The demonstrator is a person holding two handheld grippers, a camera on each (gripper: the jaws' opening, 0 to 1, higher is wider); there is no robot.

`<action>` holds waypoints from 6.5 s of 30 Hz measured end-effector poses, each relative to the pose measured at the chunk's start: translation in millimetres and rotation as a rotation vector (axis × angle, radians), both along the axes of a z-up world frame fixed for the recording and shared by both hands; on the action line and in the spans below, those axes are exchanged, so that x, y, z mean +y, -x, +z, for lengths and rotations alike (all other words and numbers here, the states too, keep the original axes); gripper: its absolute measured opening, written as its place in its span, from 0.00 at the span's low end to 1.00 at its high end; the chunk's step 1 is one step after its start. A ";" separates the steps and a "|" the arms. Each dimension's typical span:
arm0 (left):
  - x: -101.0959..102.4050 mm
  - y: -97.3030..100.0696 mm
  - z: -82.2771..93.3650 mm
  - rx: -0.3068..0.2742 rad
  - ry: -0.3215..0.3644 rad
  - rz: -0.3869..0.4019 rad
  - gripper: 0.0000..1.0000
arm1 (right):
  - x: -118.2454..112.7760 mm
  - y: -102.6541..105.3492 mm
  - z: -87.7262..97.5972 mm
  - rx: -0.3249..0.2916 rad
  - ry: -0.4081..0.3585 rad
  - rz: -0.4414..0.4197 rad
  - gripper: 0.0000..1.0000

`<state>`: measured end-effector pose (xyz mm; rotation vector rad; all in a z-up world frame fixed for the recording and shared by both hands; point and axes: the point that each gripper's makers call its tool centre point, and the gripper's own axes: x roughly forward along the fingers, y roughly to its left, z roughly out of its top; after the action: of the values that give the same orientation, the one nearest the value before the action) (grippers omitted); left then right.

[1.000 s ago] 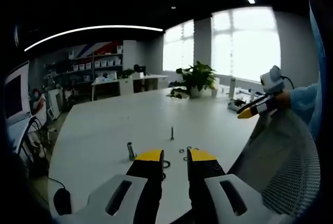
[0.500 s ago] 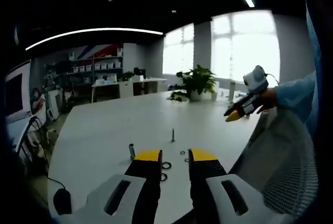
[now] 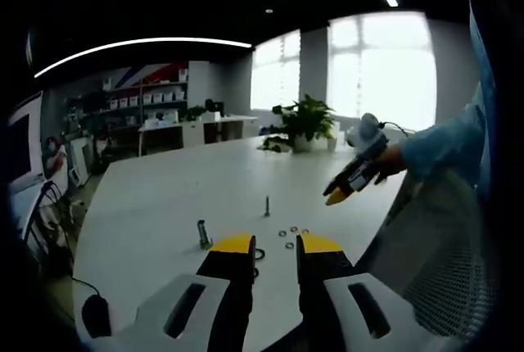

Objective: Place the washer onto the threaded stud by aligning its center hole with the stud, sliding it down to the base, and recovering from edge contact or off-axis alignment until the washer reaches the visible bottom stop.

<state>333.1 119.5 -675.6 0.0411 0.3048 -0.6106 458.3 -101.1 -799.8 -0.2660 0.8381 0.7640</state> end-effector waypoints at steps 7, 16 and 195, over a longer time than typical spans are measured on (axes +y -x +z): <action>-1.4 0.7 -4.8 0.025 -0.011 -0.009 0.17 | 10.4 0.6 -16.4 0.020 0.039 0.064 0.27; -0.6 0.4 -8.4 0.050 -0.016 -0.001 0.16 | 14.2 -2.4 -41.5 0.045 0.064 0.129 0.25; 1.8 -1.5 -10.7 0.058 -0.013 0.011 0.16 | 59.6 -116.2 -19.3 -0.188 0.165 0.106 0.15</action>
<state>334.5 121.3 -686.4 0.0347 0.3648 -0.6000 574.5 -41.5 -819.0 -0.5248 0.7131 0.7565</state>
